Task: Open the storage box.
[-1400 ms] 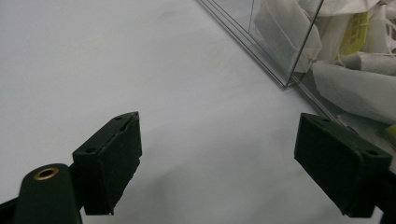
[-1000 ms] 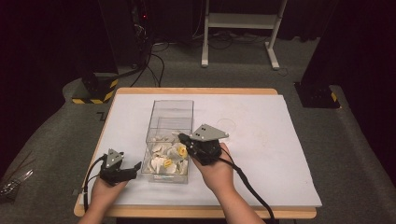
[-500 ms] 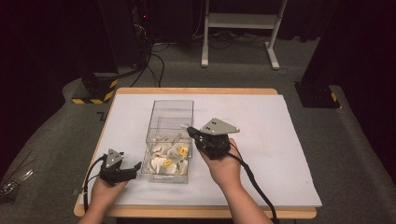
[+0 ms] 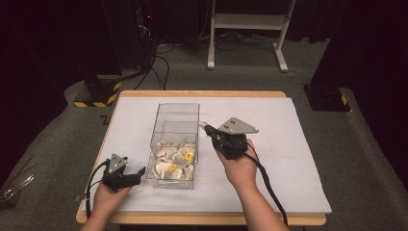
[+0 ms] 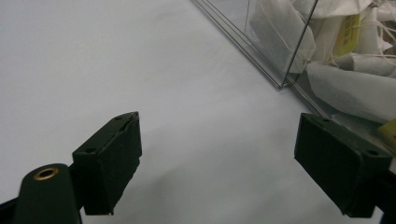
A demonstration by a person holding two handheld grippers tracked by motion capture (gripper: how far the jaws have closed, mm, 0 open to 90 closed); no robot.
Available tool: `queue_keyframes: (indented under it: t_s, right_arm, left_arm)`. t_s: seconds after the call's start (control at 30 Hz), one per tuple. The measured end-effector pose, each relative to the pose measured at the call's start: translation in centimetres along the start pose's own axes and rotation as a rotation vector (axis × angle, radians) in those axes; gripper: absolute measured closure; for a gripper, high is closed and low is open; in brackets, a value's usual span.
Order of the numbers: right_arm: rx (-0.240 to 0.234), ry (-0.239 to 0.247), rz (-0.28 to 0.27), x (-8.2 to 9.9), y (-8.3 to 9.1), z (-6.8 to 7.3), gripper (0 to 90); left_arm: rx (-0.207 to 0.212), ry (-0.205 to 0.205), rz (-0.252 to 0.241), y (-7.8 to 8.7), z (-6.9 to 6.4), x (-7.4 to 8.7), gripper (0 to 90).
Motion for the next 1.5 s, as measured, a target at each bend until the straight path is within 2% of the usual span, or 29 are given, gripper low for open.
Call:
queue_keyframes:
  t_s: [0.3,0.53,0.57,0.7,0.73,0.9,1.27,1.5]
  right_arm:
    - [0.049,-0.019,-0.012,0.2,1.0,-2.2,88.8]
    - [0.086,-0.018,-0.009,0.7,1.4,-3.4,88.9]
    - [0.099,-0.028,-0.007,1.0,1.6,-4.0,88.9]
    - [0.115,-0.044,-0.003,1.4,1.8,-4.8,88.9]
    - [0.129,-0.053,0.0,1.7,2.0,-5.5,88.9]
    - [0.152,-0.074,0.005,2.3,2.5,-6.7,88.9]
    - [0.18,-0.098,-0.003,2.7,3.5,-8.1,88.8]
    - [0.183,-0.112,0.007,3.2,3.3,-8.5,88.8]
  left_arm:
    - [0.003,0.001,0.004,0.0,0.0,0.0,15.3]
    - [-0.001,-0.004,0.003,0.0,0.0,0.0,15.3]
    - [-0.001,-0.005,0.003,0.0,0.0,0.0,15.3]
    - [0.002,-0.004,0.004,0.0,0.0,0.0,15.3]
    - [0.002,-0.004,0.003,0.0,0.0,0.0,15.3]
    - [0.006,-0.002,0.004,0.0,-0.1,0.0,15.3]
    - [0.002,-0.009,0.005,0.0,0.0,0.0,15.3]
    - [0.002,-0.011,0.004,-0.1,0.0,0.0,15.3]
Point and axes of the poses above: each handheld gripper's, and its own axes: y roughly backward along the jaws, x roughly out of its underside, z roughly to its left, the point moved 10 cm from there along -y, roughly forward along the jaws, and after that the axes turned 11 degrees about -x, right-handed, at the moved point
